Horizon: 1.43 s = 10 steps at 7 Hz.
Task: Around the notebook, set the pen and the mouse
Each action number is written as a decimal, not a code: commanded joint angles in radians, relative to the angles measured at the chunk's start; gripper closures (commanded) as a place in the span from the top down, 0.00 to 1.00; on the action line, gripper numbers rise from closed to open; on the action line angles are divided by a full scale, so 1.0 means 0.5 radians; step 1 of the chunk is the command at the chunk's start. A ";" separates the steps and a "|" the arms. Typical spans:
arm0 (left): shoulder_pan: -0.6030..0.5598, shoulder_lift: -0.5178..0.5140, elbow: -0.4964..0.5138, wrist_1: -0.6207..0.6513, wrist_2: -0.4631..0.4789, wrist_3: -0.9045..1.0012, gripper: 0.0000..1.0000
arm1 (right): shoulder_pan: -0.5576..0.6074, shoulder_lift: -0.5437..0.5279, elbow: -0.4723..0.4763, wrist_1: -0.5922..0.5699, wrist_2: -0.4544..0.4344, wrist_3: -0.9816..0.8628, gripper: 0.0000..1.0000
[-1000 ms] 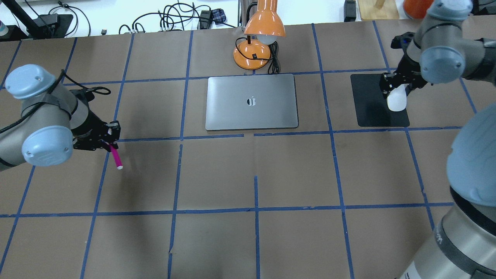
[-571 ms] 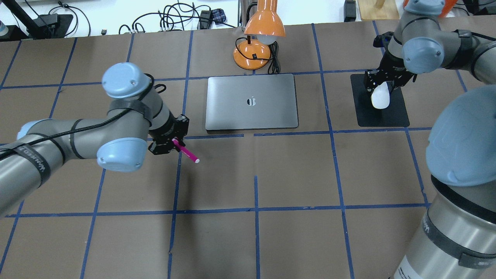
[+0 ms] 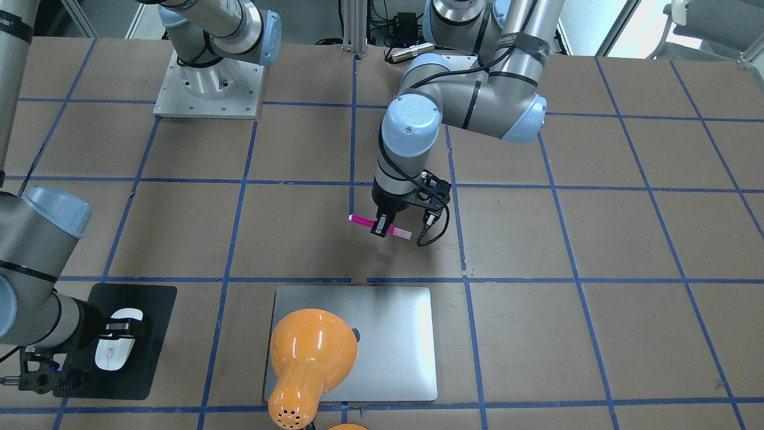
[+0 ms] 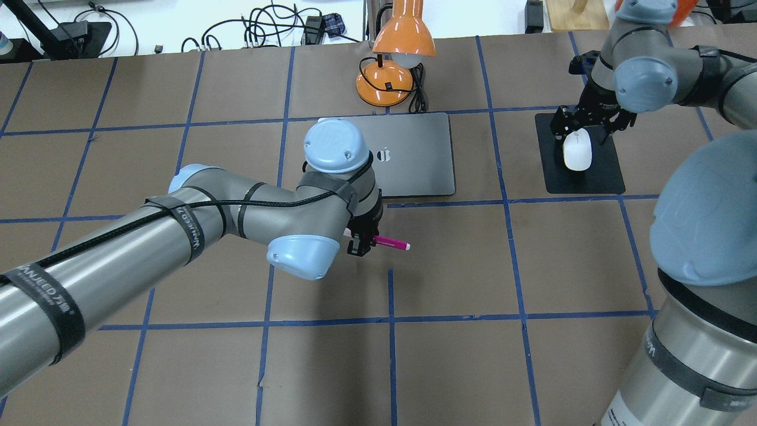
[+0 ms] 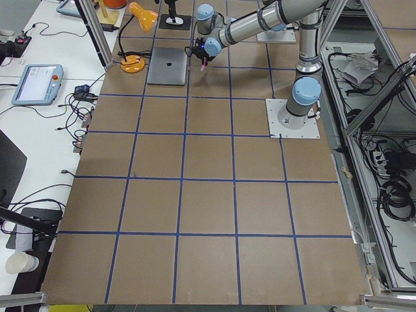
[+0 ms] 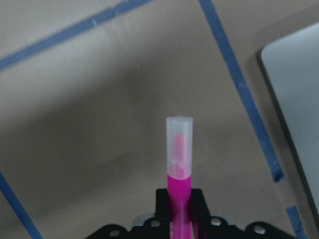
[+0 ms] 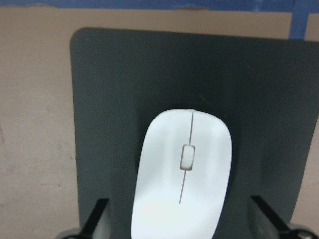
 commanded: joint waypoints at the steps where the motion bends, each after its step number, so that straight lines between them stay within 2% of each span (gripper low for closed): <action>1: -0.072 -0.107 0.035 -0.014 0.020 -0.126 0.07 | 0.047 -0.147 -0.035 0.139 0.002 0.009 1.00; 2: -0.066 -0.140 0.023 -0.008 0.023 -0.108 0.85 | 0.081 -0.279 -0.053 0.298 0.023 -0.003 1.00; 3: -0.057 -0.141 0.038 -0.008 0.023 -0.089 1.00 | 0.169 -0.414 -0.057 0.375 0.018 0.027 1.00; 4: -0.038 -0.068 0.047 -0.066 0.032 0.230 1.00 | 0.273 -0.570 -0.057 0.482 0.008 0.119 1.00; 5: 0.026 0.067 0.083 -0.315 0.102 0.831 1.00 | 0.335 -0.797 -0.045 0.723 0.045 0.259 1.00; 6: 0.139 0.232 0.190 -0.685 0.094 1.351 1.00 | 0.399 -1.015 -0.032 0.935 0.158 0.373 1.00; 7: 0.252 0.361 0.349 -1.060 0.106 1.778 1.00 | 0.437 -1.117 -0.038 0.986 0.195 0.517 1.00; 9: 0.464 0.576 0.653 -1.503 0.118 2.827 1.00 | 0.473 -1.097 -0.041 0.962 0.141 0.543 1.00; 10: 0.577 0.650 0.755 -1.581 0.118 3.087 1.00 | 0.528 -1.097 -0.050 0.965 0.013 0.543 1.00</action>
